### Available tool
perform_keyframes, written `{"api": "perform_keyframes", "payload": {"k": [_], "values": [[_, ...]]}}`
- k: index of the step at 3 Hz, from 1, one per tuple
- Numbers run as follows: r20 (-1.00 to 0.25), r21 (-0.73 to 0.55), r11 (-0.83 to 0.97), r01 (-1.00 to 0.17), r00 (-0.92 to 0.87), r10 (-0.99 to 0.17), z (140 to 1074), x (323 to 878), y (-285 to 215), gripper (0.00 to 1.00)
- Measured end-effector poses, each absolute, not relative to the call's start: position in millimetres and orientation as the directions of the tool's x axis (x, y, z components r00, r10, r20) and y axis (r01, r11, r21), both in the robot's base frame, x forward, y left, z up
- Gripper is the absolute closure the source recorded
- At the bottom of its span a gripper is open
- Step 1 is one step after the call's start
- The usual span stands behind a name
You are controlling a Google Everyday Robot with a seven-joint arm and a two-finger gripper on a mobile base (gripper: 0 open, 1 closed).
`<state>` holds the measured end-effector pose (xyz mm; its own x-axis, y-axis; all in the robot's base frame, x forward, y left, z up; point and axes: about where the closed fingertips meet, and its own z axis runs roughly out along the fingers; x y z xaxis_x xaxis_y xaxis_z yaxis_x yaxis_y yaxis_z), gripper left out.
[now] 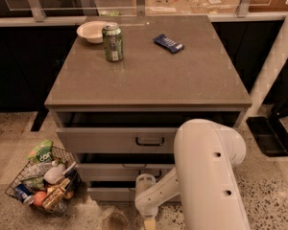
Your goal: Open bottom drawer
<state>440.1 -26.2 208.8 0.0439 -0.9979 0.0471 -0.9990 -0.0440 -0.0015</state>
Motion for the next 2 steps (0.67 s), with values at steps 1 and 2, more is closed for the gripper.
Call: {"api": "perform_keyframes", "payload": {"k": [1, 2], "values": [[0.021, 0.009, -0.042, -0.999, 0.043, -0.999, 201.3, 433.7, -21.3, 0.00], [-0.004, 0.017, -0.036, -0.999, 0.036, -0.999, 192.1, 428.6, -19.0, 0.00]]}}
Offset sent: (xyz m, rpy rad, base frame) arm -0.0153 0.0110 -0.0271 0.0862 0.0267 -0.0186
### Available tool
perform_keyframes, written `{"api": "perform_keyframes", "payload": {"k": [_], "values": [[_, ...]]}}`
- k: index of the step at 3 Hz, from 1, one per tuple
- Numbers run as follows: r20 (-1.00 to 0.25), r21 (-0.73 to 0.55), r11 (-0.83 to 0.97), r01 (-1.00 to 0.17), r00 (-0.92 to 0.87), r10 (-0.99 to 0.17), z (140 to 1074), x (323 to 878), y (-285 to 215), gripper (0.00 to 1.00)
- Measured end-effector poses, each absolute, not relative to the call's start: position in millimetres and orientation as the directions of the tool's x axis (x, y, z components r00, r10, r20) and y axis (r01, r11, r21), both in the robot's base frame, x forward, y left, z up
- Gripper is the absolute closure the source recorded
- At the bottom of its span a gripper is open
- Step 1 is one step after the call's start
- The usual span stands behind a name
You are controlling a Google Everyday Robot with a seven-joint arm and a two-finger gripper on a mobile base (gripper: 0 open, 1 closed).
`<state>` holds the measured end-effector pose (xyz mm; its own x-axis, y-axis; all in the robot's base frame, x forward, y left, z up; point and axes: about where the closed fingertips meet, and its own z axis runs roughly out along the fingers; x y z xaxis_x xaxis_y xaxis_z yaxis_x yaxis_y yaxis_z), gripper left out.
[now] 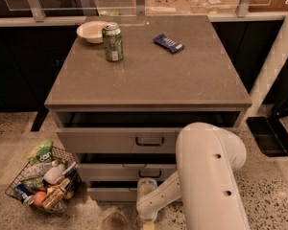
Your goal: Open bottom drawer
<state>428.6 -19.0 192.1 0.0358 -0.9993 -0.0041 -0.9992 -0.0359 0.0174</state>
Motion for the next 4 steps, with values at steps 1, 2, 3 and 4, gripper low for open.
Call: {"api": "perform_keyframes", "payload": {"k": [1, 2, 3, 4], "values": [[-0.030, 0.026, -0.030, -0.999, 0.029, -0.999, 182, 426, -18, 0.00], [-0.044, 0.039, -0.034, -0.999, 0.033, -0.998, 174, 427, -15, 0.00], [-0.039, 0.054, -0.048, -0.997, 0.046, -0.998, 168, 438, -14, 0.00], [-0.010, 0.076, -0.062, -0.995, 0.061, -0.998, 160, 457, -28, 0.00]]}}
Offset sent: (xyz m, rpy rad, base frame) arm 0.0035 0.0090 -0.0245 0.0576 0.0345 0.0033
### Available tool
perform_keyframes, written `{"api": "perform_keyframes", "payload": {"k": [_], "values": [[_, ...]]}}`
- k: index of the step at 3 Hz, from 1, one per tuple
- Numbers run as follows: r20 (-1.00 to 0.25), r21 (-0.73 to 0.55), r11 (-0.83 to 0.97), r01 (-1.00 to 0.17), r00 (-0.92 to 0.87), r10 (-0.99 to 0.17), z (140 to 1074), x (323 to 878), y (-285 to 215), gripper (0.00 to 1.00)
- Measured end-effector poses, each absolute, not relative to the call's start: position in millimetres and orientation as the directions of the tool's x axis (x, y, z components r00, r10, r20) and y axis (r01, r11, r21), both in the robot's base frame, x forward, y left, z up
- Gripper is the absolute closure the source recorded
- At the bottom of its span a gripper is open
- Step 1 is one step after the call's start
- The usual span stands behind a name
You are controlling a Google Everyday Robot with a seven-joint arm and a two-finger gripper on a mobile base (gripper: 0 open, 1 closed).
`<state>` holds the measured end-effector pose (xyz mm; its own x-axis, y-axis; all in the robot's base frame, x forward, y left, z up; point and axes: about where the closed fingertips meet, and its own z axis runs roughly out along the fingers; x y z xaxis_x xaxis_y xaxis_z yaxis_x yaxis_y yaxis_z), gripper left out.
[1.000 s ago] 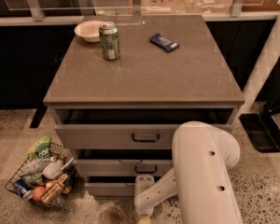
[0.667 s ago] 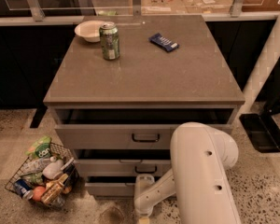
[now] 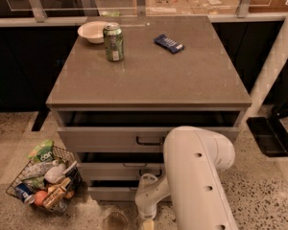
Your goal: Open bottom drawer
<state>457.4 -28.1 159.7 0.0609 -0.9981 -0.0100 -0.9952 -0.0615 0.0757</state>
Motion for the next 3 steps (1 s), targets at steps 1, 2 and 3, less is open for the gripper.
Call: {"api": "perform_keyframes", "payload": {"k": [1, 2, 3], "values": [[-0.003, 0.078, -0.056, -0.995, 0.056, -0.998, 156, 460, -38, 0.00], [-0.007, 0.063, -0.026, -0.998, 0.025, -1.000, 153, 457, -51, 0.00], [-0.013, 0.027, 0.015, -1.000, -0.016, -1.000, 157, 451, -62, 0.16]]}}
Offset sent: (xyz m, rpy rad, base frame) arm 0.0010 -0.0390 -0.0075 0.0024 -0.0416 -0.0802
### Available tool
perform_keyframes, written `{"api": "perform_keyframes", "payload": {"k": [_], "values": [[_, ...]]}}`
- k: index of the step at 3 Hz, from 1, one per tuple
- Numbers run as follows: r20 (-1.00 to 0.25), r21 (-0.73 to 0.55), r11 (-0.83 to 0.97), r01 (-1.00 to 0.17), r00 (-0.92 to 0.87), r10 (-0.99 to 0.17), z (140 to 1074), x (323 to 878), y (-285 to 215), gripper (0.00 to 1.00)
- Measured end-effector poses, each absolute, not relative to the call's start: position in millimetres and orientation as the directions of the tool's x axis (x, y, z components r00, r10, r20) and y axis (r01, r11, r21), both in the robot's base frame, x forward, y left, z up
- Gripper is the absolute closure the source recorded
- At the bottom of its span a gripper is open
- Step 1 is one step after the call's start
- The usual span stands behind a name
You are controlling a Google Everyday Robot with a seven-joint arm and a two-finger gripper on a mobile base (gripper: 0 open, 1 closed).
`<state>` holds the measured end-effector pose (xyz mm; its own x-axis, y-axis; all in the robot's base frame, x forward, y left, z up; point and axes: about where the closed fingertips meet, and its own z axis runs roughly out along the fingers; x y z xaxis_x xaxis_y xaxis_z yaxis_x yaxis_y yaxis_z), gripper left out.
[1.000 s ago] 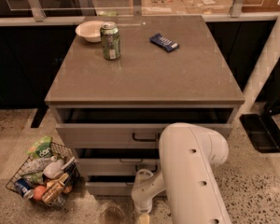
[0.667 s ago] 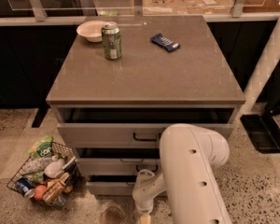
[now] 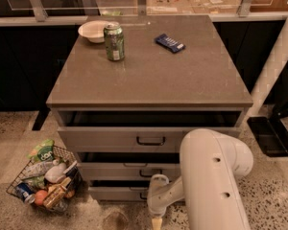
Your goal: Open bottom drawer
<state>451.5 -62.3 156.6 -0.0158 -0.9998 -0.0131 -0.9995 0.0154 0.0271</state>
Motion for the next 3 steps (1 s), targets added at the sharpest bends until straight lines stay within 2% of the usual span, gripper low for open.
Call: {"api": "perform_keyframes", "payload": {"k": [3], "values": [[-0.018, -0.012, 0.031, -0.999, -0.031, -0.999, 156.8, 451.5, -64.8, 0.87]]}}
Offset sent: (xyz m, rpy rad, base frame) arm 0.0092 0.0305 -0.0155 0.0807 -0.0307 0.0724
